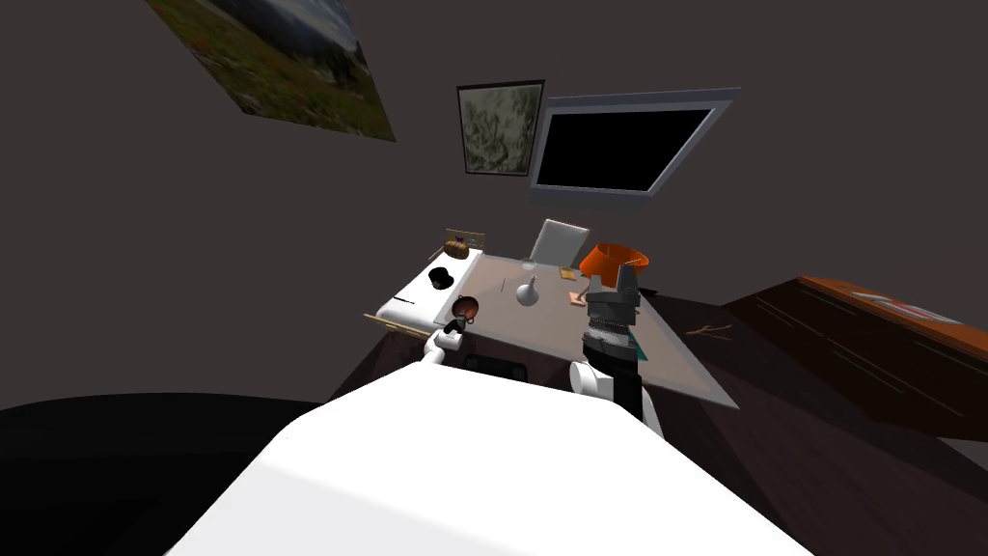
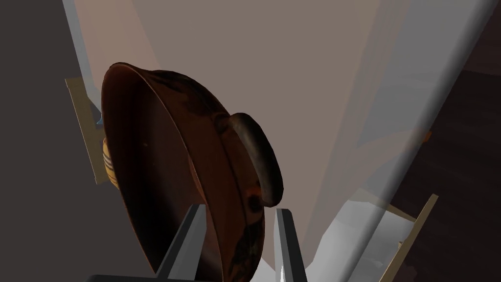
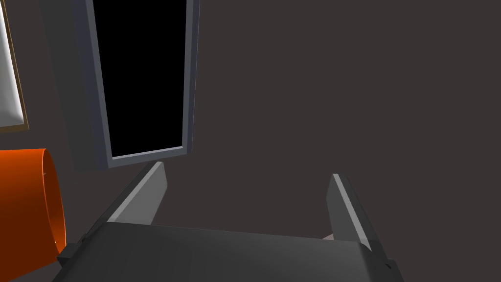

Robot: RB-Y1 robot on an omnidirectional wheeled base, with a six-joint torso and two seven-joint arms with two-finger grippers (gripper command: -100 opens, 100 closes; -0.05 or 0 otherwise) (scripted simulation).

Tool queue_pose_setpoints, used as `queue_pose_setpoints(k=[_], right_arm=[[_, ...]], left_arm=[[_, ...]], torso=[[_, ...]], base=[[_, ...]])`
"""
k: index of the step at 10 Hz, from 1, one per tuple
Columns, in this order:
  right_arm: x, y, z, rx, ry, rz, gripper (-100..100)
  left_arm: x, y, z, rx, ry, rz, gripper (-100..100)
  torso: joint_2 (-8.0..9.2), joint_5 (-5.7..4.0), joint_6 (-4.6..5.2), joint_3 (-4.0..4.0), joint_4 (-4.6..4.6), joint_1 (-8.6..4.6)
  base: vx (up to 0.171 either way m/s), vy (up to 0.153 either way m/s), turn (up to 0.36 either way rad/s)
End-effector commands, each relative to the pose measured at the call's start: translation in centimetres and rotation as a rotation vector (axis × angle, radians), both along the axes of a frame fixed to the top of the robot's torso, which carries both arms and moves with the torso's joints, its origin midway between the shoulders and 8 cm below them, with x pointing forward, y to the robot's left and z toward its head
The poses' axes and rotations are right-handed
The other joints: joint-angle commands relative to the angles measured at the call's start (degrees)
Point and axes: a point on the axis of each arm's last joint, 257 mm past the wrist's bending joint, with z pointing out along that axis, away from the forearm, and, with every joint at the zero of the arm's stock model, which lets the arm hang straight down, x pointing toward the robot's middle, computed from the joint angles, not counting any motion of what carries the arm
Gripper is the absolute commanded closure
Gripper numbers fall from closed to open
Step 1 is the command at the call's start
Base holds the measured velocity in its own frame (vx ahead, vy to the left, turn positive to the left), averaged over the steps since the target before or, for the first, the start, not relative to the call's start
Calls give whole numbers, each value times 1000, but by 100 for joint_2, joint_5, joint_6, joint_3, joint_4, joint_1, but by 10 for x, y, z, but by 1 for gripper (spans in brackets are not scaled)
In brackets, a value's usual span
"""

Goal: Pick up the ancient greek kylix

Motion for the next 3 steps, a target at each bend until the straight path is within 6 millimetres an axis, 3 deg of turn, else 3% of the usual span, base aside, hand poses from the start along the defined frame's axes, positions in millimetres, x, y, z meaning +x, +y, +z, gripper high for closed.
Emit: queue_pose_setpoints(k=[1, 2, 3], right_arm=[[0, 0, 0, 0, 0, 0, 0], [0, 0, 0, 0, 0, 0, 0], [0, 0, 0, 0, 0, 0, 0]], left_arm=[[3, -1, 5, 0, 2, 1, 100], [1, 0, 2, 0, 2, 0, 100], [0, 0, 2, 1, 4, 1, 0]], torso=[[0, 0, 0, 0, 0, 0], [1, 0, 0, 2, 2, 3], [-10, 0, 0, -3, 2, 2]], base=[[-76, 9, 2], [-34, 5, -1], [-7, 1, 1]])
